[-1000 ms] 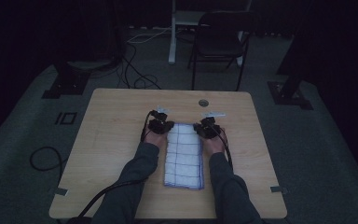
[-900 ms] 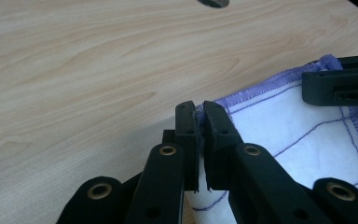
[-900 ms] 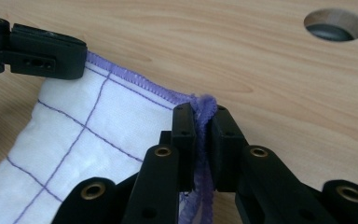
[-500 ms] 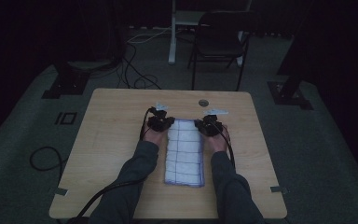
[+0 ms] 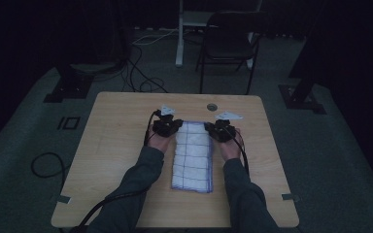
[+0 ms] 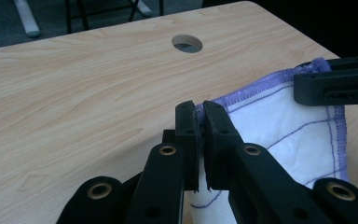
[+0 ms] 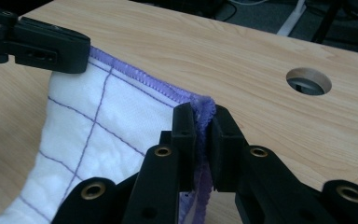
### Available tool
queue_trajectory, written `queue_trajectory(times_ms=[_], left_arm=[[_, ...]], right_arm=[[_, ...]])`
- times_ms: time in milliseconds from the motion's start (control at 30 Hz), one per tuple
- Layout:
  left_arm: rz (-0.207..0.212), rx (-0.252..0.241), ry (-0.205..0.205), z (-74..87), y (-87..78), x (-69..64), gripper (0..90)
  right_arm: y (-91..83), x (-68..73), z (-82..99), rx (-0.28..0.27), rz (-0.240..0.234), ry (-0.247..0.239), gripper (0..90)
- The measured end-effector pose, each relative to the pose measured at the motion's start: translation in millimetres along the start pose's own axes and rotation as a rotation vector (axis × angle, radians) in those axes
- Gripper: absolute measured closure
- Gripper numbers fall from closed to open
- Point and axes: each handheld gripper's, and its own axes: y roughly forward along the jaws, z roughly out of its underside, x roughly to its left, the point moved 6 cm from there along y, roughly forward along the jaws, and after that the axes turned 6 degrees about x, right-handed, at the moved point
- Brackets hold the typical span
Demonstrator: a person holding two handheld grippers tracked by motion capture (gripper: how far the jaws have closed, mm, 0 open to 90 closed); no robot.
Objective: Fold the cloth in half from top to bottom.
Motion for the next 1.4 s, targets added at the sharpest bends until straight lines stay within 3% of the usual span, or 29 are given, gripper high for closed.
queue_trajectory(times_ms=[1000, 1400], left_arm=[[0.072, -0.101, 0.026, 17.5, -51.6, -27.5, 86.2], [0.085, -0.112, 0.039, 29.9, -63.2, -35.8, 86.2]], right_arm=[[-45.2, 28.8, 12.8, -0.079, -0.043, -0.061, 82.8], [-56.6, 38.9, 23.1, -0.086, -0.064, -0.076, 82.7]])
